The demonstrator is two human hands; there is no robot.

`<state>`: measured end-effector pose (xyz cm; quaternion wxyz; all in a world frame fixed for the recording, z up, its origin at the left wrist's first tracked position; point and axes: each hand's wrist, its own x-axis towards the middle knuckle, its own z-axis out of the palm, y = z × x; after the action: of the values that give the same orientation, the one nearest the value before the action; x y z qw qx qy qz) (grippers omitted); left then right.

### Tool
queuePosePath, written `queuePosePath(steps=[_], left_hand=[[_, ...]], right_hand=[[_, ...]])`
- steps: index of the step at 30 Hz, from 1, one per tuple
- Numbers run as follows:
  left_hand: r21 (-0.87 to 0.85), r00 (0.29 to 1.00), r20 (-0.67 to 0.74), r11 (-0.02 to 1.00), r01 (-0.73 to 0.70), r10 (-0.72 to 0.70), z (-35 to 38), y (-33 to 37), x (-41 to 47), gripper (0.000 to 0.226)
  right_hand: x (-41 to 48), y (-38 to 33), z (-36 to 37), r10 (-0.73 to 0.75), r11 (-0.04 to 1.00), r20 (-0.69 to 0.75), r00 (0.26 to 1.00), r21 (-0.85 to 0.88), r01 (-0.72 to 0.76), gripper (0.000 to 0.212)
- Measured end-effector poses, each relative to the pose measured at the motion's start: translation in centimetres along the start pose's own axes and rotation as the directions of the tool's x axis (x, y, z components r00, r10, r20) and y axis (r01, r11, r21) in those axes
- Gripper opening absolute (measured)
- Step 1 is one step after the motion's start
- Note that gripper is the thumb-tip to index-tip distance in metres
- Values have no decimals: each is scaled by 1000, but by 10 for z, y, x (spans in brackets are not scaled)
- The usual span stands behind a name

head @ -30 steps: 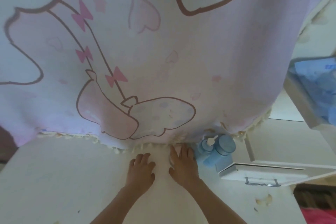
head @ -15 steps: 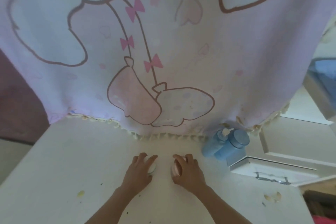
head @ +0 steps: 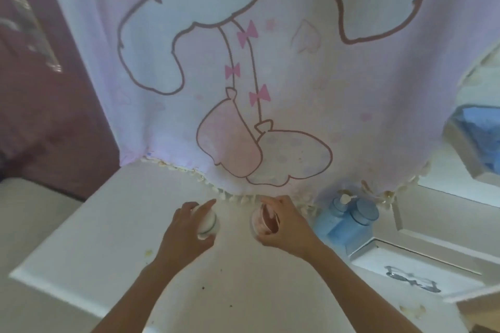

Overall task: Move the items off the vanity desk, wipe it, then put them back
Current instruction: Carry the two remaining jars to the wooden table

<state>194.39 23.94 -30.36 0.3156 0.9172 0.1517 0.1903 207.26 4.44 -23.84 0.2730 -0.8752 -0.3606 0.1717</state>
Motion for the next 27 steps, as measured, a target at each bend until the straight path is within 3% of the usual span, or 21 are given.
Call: queuePosePath(steps=[3, 5, 11, 17, 21, 27], left_hand=[[72, 977, -114, 979, 189, -181, -28, -5, -43, 77], [81, 917, -203, 928, 364, -343, -43, -2, -82, 74], [-51, 575, -478, 675, 736, -664, -76, 20, -238, 66], [-141, 258, -682, 468, 872, -685, -115, 58, -384, 60], [-230, 75, -743, 358, 905, -665, -132, 79, -467, 65], [-368, -135, -732, 221, 903, -667, -159, 113, -584, 73]], right_hand=[[7, -20, 21, -103, 993, 99, 990, -46, 108, 69], [9, -38, 42, -200, 974, 212, 957, -64, 217, 70], [-29, -108, 124, -510, 831, 474, 718, 56, 553, 57], [-117, -187, 187, -676, 653, 576, 460, 177, 737, 41], [-175, -241, 220, -720, 489, 641, 266, 198, 849, 61], [-272, -320, 276, -751, 343, 653, 102, 254, 904, 57]])
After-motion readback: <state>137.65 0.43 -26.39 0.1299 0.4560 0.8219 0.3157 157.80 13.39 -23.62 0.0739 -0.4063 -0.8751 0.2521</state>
